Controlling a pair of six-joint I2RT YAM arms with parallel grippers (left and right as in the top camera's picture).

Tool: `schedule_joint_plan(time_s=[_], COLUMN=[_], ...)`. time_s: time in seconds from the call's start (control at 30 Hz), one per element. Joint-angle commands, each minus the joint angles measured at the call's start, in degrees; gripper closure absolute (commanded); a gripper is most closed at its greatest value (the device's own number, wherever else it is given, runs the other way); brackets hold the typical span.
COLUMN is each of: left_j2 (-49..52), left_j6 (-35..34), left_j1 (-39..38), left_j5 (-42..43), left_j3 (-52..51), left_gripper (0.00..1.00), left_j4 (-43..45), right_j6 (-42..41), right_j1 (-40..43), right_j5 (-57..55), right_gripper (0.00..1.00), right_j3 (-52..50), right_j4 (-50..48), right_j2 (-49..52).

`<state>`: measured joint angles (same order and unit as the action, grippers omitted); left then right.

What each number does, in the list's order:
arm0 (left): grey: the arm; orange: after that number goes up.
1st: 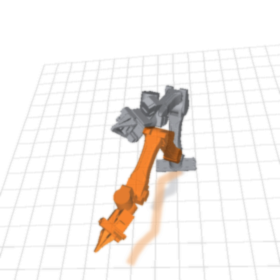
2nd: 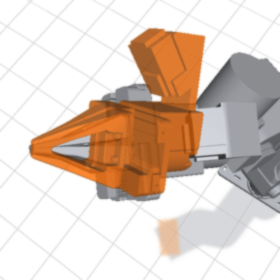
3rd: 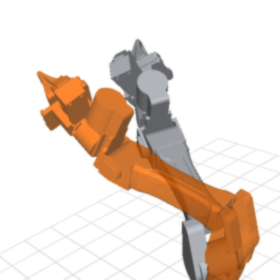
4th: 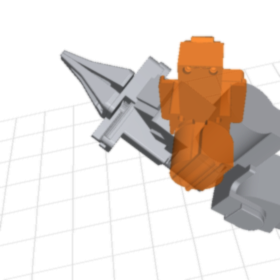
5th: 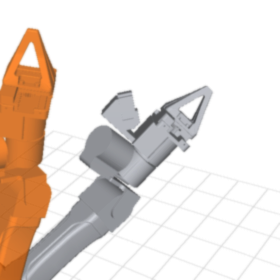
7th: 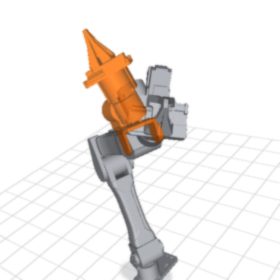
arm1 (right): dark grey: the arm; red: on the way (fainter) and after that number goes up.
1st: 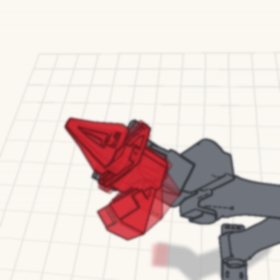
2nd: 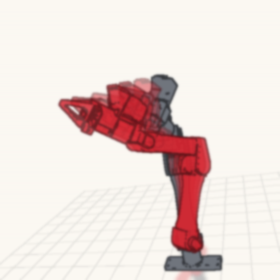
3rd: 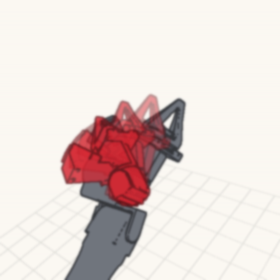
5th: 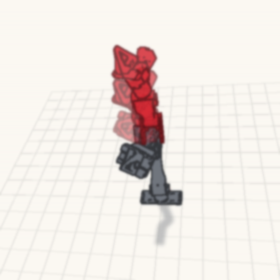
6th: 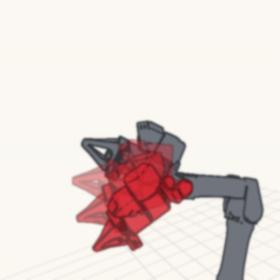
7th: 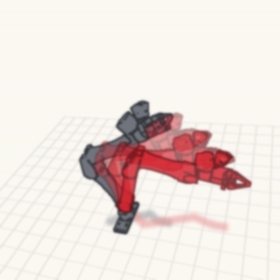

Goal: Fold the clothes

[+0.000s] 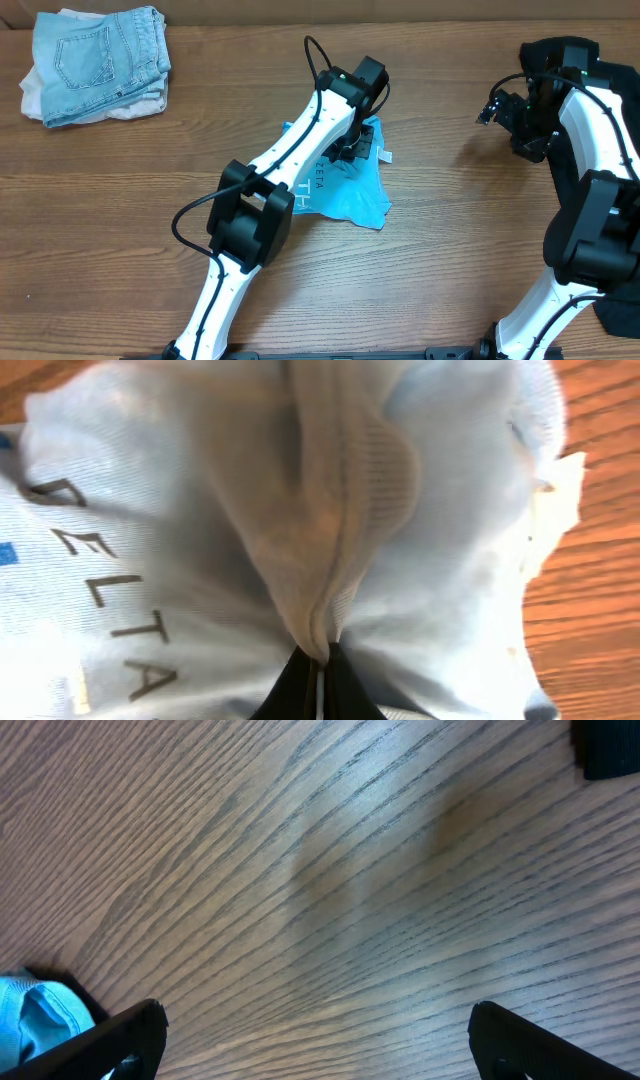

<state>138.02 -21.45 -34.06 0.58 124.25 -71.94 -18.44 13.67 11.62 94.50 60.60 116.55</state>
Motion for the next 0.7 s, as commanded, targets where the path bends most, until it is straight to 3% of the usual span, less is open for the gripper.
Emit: schedule_joint_plan(time_s=[0.0,0.13,0.17,0.27,0.3,0.33,0.37,0.4,0.43,0.67], left_j2=[0.31,0.31,0.33,0.33,0.33,0.33,0.31,0.26,0.20,0.17], left_j6=[-0.42,-0.39,-0.39,-0.39,-0.26,0.52,1.29,2.05,2.16,2.16], left_j1=[-1.14,-1.86,-2.08,-2.75,-2.84,-2.84,-2.82,-2.69,-2.45,0.33], left_j5=[0.31,2.01,2.01,2.01,1.97,1.97,1.92,1.95,1.97,2.01], left_j3=[1.16,1.16,1.16,1.14,1.14,1.16,1.20,1.36,1.75,13.49], left_gripper=[0.96,0.94,0.85,0.80,0.72,0.57,0.35,0.23,0.19,0.17], left_j4=[0.15,0.20,0.22,0.26,0.28,0.35,0.28,0.07,-0.44,-8.52], right_j6=[-0.42,-0.42,-0.42,-0.42,-0.42,-0.42,-0.42,-0.42,-0.42,-0.42], right_j1=[-0.20,-0.20,-0.20,-0.20,-0.20,-0.20,-0.20,-0.20,-0.20,-0.20], right_j5=[0.02,0.02,0.02,0.02,0.02,0.02,0.02,0.02,0.02,0.02], right_gripper=[0.00,0.00,0.00,0.00,0.00,0.00,0.00,0.00,0.00,0.00], right_j3=[1.14,1.14,1.14,1.14,1.14,1.14,1.14,1.14,1.14,1.14], right_j4=[-0.35,-0.35,-0.35,-0.35,-0.35,-0.35,-0.35,-0.35,-0.35,-0.35], right_j2=[-1.68,-1.68,-1.68,-1.68,-1.68,-1.68,-1.68,-1.68,-1.68,-1.68])
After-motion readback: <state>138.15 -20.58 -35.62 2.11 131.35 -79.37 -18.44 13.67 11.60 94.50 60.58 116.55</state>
